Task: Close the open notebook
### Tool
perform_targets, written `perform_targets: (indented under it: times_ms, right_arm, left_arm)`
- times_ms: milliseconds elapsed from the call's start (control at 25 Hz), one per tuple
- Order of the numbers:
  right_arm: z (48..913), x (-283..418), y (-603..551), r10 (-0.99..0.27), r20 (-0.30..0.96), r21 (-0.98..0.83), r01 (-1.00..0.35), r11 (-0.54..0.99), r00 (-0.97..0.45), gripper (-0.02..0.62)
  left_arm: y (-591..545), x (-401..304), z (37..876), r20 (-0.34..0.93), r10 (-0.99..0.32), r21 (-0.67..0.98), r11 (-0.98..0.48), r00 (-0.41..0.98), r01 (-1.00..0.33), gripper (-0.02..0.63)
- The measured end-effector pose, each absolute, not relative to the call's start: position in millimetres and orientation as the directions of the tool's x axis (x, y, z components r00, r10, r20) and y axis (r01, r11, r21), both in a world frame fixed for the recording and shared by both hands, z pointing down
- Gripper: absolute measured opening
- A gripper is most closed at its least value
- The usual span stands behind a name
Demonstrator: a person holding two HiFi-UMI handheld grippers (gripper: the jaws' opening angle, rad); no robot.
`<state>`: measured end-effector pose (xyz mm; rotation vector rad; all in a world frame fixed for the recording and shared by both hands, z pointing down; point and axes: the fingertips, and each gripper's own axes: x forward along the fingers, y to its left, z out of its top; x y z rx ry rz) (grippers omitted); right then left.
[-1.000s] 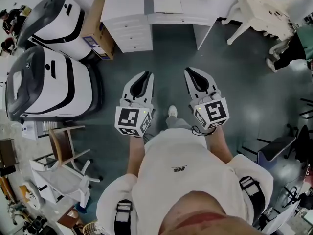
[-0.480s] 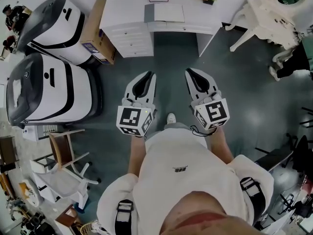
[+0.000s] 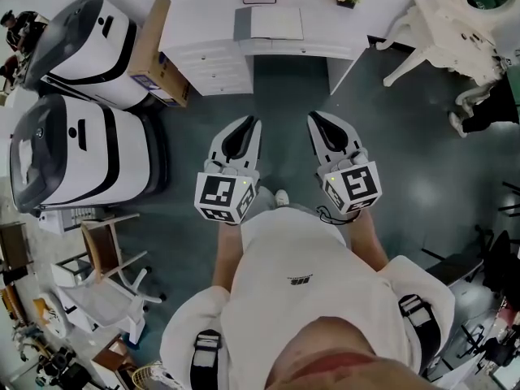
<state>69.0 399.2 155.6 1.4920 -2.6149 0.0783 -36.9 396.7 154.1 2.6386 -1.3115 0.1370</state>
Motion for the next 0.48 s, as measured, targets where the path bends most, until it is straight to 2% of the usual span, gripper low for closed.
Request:
perform_targets:
  times_ms: [480]
  right_arm:
    - [172, 73, 351, -0.855, 0.149, 0.002, -0.864, 0.504, -0.498, -0.002]
  left_arm:
    - [350, -36, 168, 0.184, -0.776, 0.125, -0.59, 0.603, -0.798, 0.0]
